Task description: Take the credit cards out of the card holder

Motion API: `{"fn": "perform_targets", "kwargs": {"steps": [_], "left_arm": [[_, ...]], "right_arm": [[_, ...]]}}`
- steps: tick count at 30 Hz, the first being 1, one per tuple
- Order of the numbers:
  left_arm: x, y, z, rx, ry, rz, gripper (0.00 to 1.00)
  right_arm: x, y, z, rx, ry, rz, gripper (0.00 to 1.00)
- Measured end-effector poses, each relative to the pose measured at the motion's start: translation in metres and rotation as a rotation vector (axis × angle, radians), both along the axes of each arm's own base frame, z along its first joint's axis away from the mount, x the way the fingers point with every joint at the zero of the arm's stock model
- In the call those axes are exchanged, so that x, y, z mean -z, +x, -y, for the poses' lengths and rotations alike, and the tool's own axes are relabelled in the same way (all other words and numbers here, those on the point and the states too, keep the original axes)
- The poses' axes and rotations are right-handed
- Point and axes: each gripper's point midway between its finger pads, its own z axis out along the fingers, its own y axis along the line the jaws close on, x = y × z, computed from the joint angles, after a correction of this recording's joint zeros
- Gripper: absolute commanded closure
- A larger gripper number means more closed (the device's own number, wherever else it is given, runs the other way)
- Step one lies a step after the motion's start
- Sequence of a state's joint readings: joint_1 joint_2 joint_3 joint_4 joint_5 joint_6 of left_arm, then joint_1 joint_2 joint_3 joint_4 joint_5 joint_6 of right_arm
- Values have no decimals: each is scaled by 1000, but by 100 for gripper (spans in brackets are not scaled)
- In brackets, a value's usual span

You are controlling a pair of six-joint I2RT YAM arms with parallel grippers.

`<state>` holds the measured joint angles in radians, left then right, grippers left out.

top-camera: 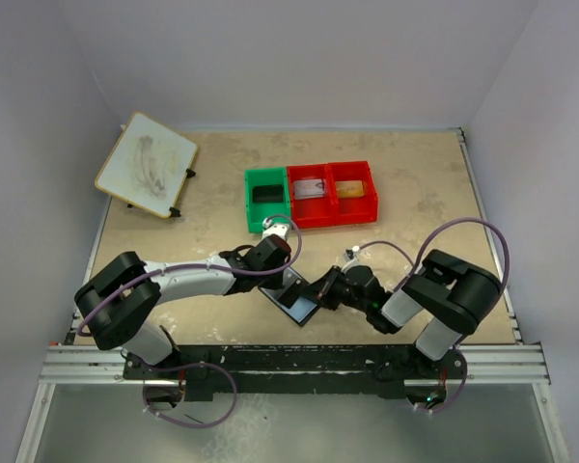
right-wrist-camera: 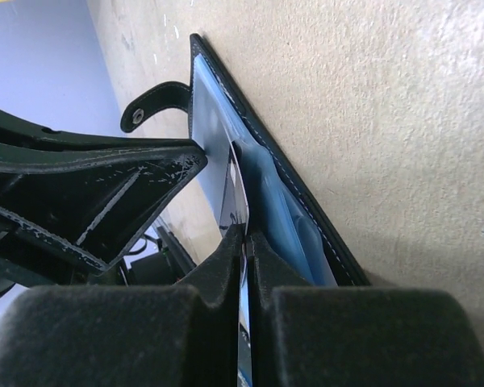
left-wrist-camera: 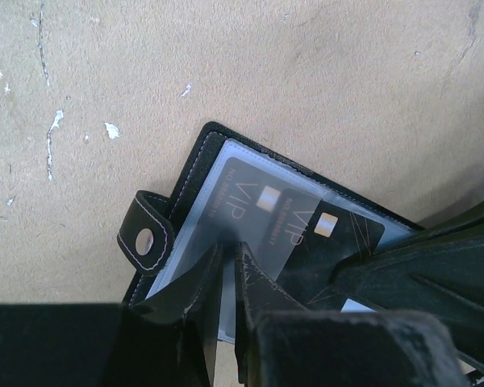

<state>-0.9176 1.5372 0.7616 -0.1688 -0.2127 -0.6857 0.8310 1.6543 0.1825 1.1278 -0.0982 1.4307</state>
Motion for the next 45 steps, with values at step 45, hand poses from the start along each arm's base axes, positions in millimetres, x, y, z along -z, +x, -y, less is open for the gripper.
{"fn": "perform_targets", "kwargs": {"steps": [45], "left_arm": [[0, 0, 0, -3, 1, 3, 93]], "right_arm": [[-6, -2, 3, 28, 64, -6, 100]]}}
